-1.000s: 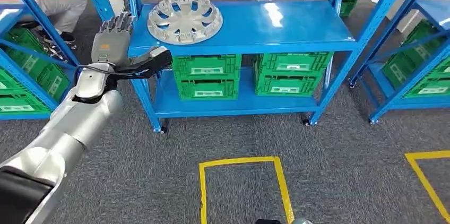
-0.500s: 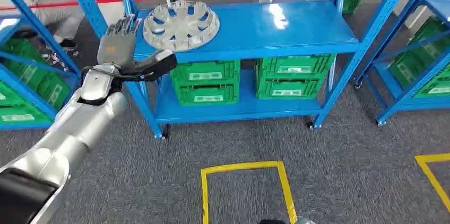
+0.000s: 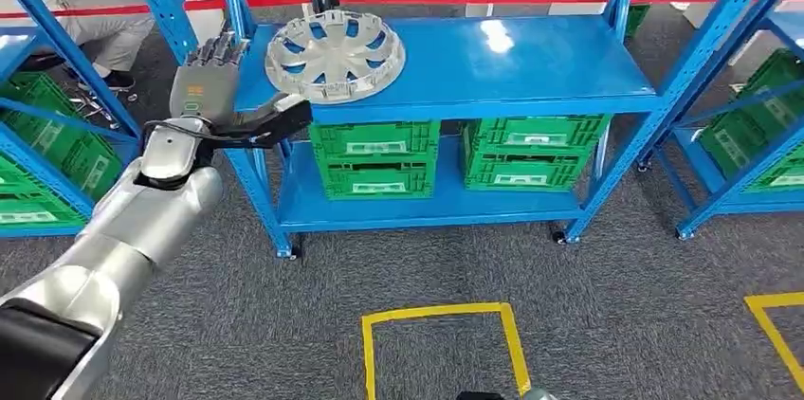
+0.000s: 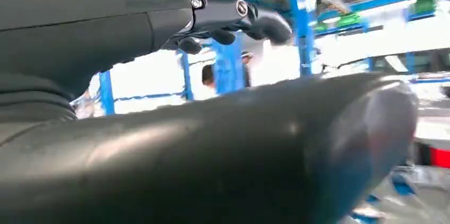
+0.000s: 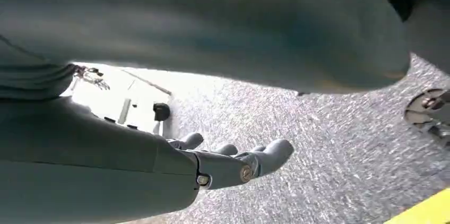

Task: Take the parts from the cabinet and place them on the table.

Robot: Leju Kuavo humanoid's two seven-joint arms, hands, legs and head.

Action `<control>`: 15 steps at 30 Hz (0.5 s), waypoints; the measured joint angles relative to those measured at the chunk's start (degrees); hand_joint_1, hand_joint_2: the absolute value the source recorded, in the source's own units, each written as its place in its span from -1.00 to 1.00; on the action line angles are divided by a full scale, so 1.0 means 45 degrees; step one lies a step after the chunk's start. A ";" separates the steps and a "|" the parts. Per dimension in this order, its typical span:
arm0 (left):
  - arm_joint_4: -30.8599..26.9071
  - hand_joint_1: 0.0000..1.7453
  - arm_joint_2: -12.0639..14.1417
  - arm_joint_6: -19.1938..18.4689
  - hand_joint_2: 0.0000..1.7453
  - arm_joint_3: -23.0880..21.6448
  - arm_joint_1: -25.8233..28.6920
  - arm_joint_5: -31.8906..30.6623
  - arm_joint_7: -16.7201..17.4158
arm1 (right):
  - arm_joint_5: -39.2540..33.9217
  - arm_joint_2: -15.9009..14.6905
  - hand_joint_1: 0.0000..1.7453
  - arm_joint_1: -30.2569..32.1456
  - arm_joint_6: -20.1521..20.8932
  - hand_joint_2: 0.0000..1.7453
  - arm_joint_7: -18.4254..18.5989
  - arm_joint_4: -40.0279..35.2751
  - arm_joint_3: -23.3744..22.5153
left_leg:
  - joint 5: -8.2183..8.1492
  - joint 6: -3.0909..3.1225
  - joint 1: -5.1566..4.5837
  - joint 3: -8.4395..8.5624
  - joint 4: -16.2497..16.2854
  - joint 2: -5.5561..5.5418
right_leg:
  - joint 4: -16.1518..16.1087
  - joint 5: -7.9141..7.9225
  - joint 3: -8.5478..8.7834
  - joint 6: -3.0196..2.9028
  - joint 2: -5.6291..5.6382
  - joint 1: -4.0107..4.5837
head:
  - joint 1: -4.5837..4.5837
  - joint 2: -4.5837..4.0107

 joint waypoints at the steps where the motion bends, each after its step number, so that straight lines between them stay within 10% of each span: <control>1: -0.0005 -1.00 -0.0044 -0.0005 -1.00 -0.0005 -0.0004 -0.0025 0.0005 | 0.0000 0.0000 -1.00 -0.0018 -0.0005 -1.00 0.0005 0.0000 0.0000 | -0.0035 0.0028 -0.0012 0.0012 0.0003 -0.0011 | 0.0917 -0.0284 -0.0605 0.0030 0.0004 -0.0004 | -0.0010 0.0000; 4: 0.0020 -1.00 -0.0063 -0.0029 -1.00 -0.0029 0.0149 -0.0107 0.0000 | 0.0000 0.0000 -1.00 0.0047 -0.0053 -1.00 0.0005 0.0000 0.0000 | -0.0241 0.0039 -0.0039 0.0132 0.0035 -0.0059 | 0.2470 -0.0931 -0.2030 0.0090 0.0001 -0.0004 | 0.0015 0.0000; 8: 0.0015 -1.00 -0.0063 -0.0029 -1.00 -0.0073 0.0206 -0.0170 0.0010 | 0.0000 0.0000 -1.00 0.0088 -0.0053 -1.00 0.0000 0.0000 0.0000 | -0.0694 -0.0158 -0.0011 0.0484 0.0212 -0.0045 | -0.1054 0.1685 -0.1076 0.0054 -0.0061 -0.0043 | 0.0010 0.0000; 10: 0.0025 -1.00 -0.0063 -0.0029 -1.00 -0.0083 0.0193 -0.0180 0.0010 | 0.0000 0.0005 -1.00 0.0052 -0.0058 -1.00 -0.0005 0.0000 0.0000 | -0.0828 -0.0332 -0.0078 0.0498 0.0245 -0.0063 | -0.0964 0.1000 -0.1029 -0.0155 -0.0072 0.0076 | 0.0000 0.0000; 15: 0.0000 -1.00 -0.0034 -0.0024 -1.00 -0.0087 0.0146 -0.0199 -0.0005 | 0.0029 0.0019 -1.00 0.0053 -0.0058 -1.00 -0.0004 0.0000 0.0000 | -0.1113 -0.0710 -0.0022 0.0205 0.1250 0.0005 | -0.1047 0.1239 -0.0637 -0.0638 -0.0016 0.0021 | -0.0044 0.0000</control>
